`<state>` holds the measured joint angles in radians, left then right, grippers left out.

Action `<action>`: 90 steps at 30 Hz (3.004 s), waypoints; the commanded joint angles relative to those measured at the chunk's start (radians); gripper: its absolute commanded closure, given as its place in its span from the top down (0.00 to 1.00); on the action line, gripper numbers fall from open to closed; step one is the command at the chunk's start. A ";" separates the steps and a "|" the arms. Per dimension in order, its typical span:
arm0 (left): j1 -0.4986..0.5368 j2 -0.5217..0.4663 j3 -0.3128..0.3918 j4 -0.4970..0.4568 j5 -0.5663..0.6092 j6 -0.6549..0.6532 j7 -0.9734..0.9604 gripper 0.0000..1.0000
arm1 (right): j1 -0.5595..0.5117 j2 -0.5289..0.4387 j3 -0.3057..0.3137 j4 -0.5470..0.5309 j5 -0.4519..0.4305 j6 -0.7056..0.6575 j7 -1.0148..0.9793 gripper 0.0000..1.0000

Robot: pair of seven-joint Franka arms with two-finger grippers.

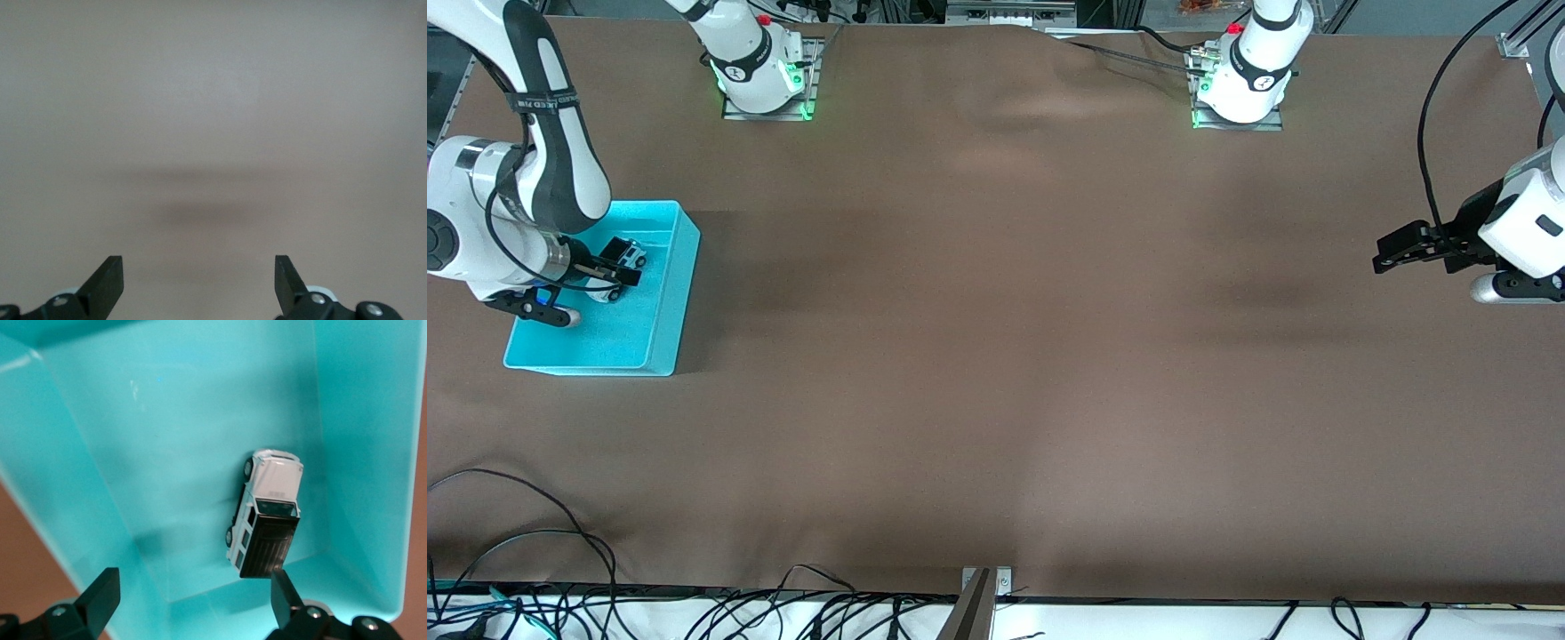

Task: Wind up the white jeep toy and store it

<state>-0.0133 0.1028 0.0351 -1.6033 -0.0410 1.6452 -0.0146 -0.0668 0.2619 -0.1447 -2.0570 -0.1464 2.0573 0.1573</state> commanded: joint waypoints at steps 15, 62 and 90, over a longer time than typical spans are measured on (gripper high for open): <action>-0.001 0.006 0.000 -0.004 -0.013 -0.002 0.008 1.00 | -0.005 -0.092 0.016 0.158 0.235 -0.146 0.005 1.00; -0.001 0.008 0.002 -0.003 -0.014 -0.002 0.008 1.00 | 0.045 -0.319 0.071 0.339 0.367 -0.385 0.001 1.00; 0.009 0.003 0.002 0.010 -0.007 0.033 0.018 1.00 | 0.136 -0.294 0.155 0.360 0.097 -0.411 -0.007 1.00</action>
<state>-0.0096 0.1144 0.0367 -1.6001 -0.0410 1.6688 -0.0146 0.0409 -0.0433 0.0093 -1.7405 -0.0088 1.6763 0.1553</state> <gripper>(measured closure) 0.000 0.000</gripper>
